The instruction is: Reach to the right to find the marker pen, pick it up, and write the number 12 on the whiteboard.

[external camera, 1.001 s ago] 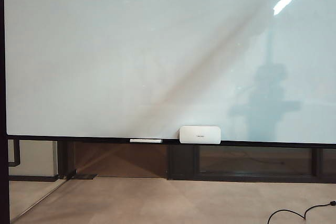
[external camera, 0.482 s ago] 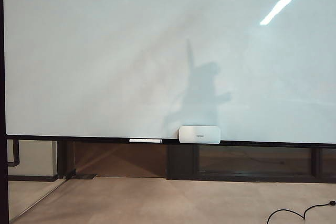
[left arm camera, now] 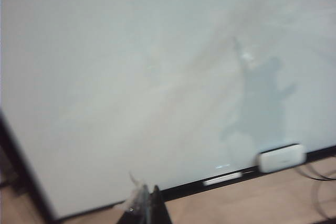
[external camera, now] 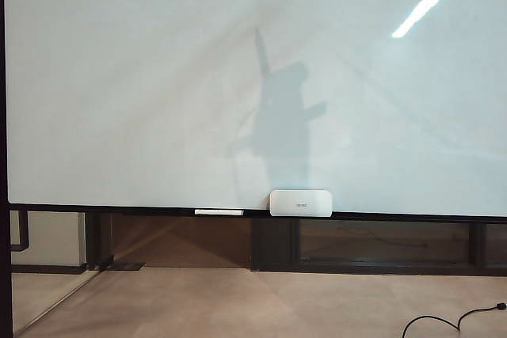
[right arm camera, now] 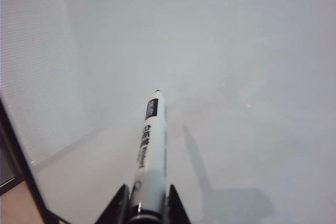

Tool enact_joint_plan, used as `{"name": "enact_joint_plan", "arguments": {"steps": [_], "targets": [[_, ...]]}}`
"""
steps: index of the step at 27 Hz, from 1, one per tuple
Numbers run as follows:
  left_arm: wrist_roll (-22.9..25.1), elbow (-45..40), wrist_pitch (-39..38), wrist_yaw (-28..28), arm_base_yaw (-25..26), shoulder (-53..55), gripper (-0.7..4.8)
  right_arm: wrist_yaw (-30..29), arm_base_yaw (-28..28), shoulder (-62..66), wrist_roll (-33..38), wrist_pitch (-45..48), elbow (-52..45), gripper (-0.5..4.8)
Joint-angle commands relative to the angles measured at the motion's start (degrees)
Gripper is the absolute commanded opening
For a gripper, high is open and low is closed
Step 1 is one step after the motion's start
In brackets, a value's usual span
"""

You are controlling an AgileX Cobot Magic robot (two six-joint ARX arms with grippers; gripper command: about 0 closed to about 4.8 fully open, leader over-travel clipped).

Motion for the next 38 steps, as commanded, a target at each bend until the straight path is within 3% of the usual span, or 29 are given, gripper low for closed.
{"name": "enact_joint_plan", "arguments": {"steps": [1,5,9,16,26,31,38], "targets": [[-0.7,0.1,1.9,14.8,5.1,0.6,-0.05,0.5,0.1,2.3,-0.1,-0.5,3.8,-0.05],[-4.7,0.1,2.5,22.8,12.0,2.2,-0.05,0.6,0.1,4.8,0.1,-0.8,7.0,-0.05],[-5.1,0.1,5.5,21.7,14.4,2.7,-0.05,0.5,0.1,6.5,0.2,-1.7,9.5,-0.05],[-7.6,0.1,7.2,23.6,14.4,3.5,-0.05,0.6,0.8,7.6,0.3,-0.8,10.8,-0.05],[-7.5,0.1,7.0,26.0,14.4,3.6,-0.05,0.6,1.6,8.7,1.4,2.8,10.8,-0.05],[-7.5,0.1,7.2,30.6,14.4,3.6,-0.05,1.0,2.1,10.0,2.0,4.0,10.8,-0.05],[-7.5,0.1,7.3,30.2,14.4,3.6,-0.05,2.0,2.3,11.4,2.0,7.5,10.8,-0.05]]}}
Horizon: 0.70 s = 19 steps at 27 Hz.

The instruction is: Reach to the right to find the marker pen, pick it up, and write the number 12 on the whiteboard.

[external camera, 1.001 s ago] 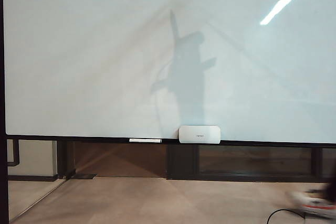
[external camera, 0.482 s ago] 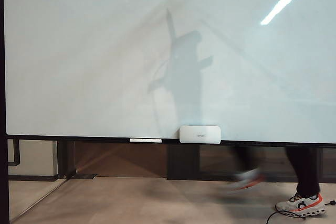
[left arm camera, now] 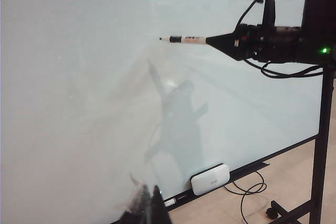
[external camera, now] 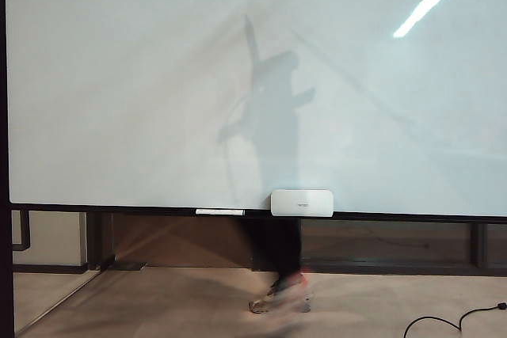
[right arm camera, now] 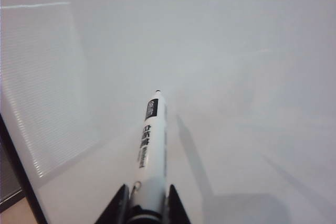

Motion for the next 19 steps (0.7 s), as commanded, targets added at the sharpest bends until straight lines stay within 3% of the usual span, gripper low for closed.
{"name": "enact_joint_plan", "arguments": {"steps": [1,19], "targets": [[-0.2,0.2,0.8,-0.6,0.0,-0.1,-0.05,1.2,0.3,-0.3,0.2,4.0,0.4,-0.05],[1.0,0.2,0.3,-1.1,0.0,1.4,-0.05,3.1,0.3,1.2,0.0,8.7,0.4,-0.05]]}}
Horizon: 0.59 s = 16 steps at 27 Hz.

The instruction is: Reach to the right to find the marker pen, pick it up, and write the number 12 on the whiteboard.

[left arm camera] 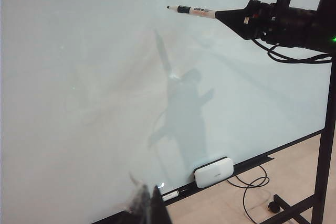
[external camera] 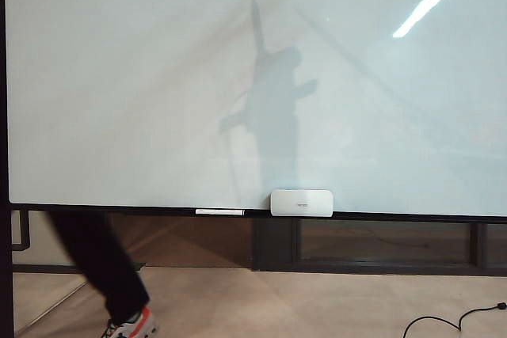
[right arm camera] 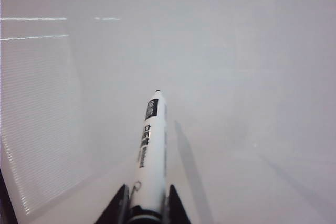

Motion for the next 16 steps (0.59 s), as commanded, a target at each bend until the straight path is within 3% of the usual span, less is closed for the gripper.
{"name": "enact_joint_plan", "arguments": {"steps": [1,16], "targets": [[0.9,0.2,0.5,0.2,0.0,0.0,-0.05,0.5,0.1,0.8,0.0,1.5,0.3,-0.05],[1.6,0.2,-0.7,0.5,0.0,0.0,-0.05,1.9,-1.1,3.5,-2.3,6.5,0.3,-0.05]]}}
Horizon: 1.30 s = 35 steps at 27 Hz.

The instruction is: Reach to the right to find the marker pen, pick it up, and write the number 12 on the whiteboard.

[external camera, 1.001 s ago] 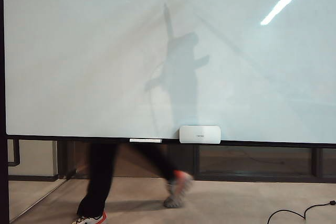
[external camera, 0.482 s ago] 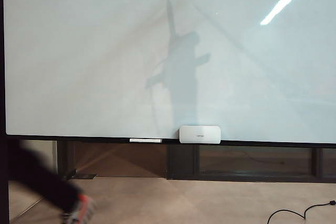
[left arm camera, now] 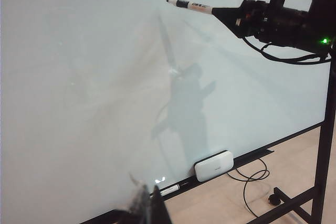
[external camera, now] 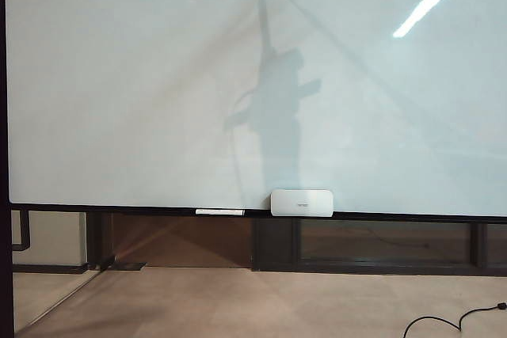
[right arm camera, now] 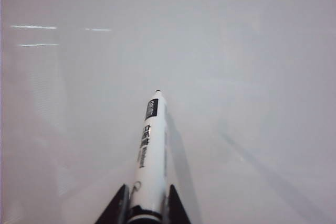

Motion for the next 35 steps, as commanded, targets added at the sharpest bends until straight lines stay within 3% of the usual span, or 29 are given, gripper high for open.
{"name": "enact_joint_plan", "arguments": {"steps": [1,24,35], "targets": [[0.6,0.2,0.5,0.3,0.0,0.0,-0.05,0.1,-0.4,0.8,-0.1,1.3,0.2,-0.05],[1.2,0.2,0.3,0.3,0.0,0.3,-0.05,1.3,-1.9,4.3,-0.2,4.0,0.3,-0.05],[1.4,0.2,-1.8,1.7,0.0,0.8,-0.05,1.3,-2.2,4.5,-0.2,-3.3,0.2,-0.05]]}}
